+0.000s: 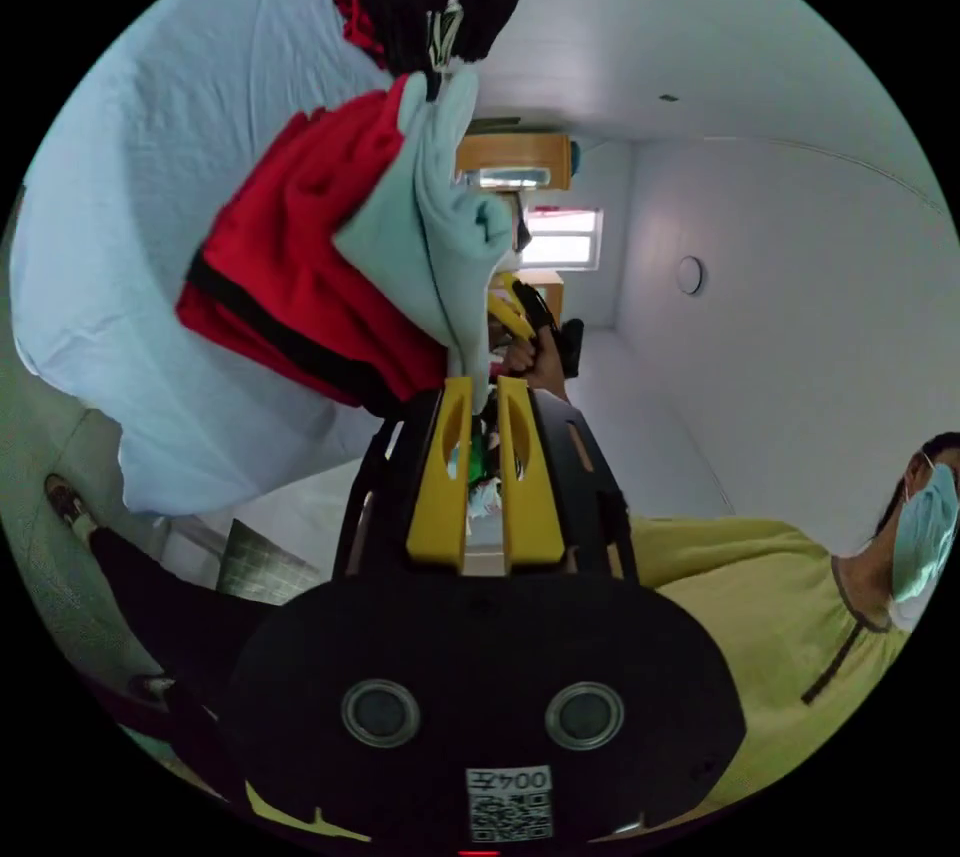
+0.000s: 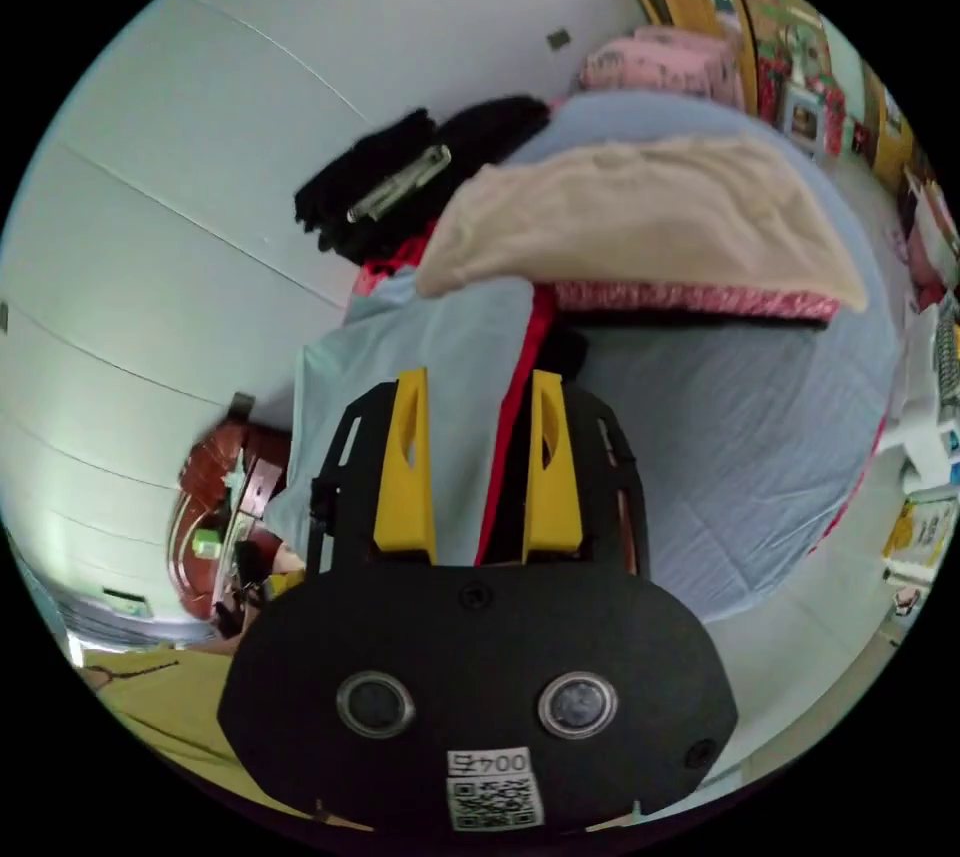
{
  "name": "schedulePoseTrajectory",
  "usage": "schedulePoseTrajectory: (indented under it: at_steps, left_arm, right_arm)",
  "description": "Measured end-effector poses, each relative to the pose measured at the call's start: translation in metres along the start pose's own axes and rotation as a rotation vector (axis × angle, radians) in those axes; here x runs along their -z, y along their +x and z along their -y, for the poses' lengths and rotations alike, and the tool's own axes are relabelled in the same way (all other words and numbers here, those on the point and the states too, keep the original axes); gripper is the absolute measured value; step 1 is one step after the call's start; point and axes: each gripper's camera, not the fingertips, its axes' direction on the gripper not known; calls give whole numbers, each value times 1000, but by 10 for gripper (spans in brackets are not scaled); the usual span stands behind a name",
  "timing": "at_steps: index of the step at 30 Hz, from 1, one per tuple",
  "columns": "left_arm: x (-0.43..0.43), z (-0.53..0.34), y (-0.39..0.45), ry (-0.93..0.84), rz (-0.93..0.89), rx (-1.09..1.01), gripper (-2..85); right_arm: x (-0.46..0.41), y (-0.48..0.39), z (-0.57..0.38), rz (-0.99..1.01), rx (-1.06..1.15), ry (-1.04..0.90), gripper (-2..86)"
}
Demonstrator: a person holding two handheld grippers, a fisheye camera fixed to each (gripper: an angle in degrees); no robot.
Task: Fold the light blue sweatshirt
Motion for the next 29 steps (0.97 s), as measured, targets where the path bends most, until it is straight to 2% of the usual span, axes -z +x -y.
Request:
schedulePoseTrajectory:
  at_steps: [2, 4, 6, 9, 11, 12, 14, 15, 16, 17, 18, 20, 22, 24, 29]
  left_arm:
    - [51, -27, 12, 105, 7, -37, 21]
    - [91, -55, 25, 190, 45, -66, 12]
    - [135, -96, 40, 293, 101, -98, 8]
    - [203, -188, 75, 487, 287, -134, 4]
    - [241, -284, 141, 674, 633, -170, 5]
    - [244, -311, 168, 720, 737, -226, 6]
    - [230, -417, 266, 895, 1153, -480, 10]
    - [227, -442, 280, 968, 1221, -496, 13]
    - [227, -489, 294, 1125, 1274, -496, 17]
    - [236, -520, 292, 1165, 1227, -500, 25]
    - [244, -530, 286, 1140, 1184, -463, 28]
    - [267, -556, 249, 1115, 1102, -170, 47]
    - [261, -571, 224, 1177, 1224, -79, 75]
    - [258, -564, 195, 1151, 1296, 62, 111]
    - [245, -476, 102, 854, 1432, 261, 130]
  right_arm:
    - [44, -69, -8, -30, 148, 119, 115]
    - [57, -139, -23, -9, 305, 159, 79]
    - [56, -214, -46, 54, 456, 143, 43]
    - [38, -331, -107, 249, 641, 62, 5]
    - [22, -413, -170, 429, 753, -38, -2]
    - [20, -431, -188, 466, 772, -61, -3]
    - [19, -498, -261, 625, 860, -153, -2]
    - [19, -513, -280, 657, 886, -174, 0]
    - [19, -542, -318, 700, 939, -222, 3]
    - [15, -568, -354, 708, 978, -298, 9]
    - [12, -581, -370, 710, 993, -342, 17]
    - [9, -620, -423, 764, 1004, -490, 53]
    - [15, -645, -449, 809, 1014, -565, 78]
    - [24, -668, -465, 816, 1054, -624, 107]
    - [26, -733, -460, 787, 1199, -736, 176]
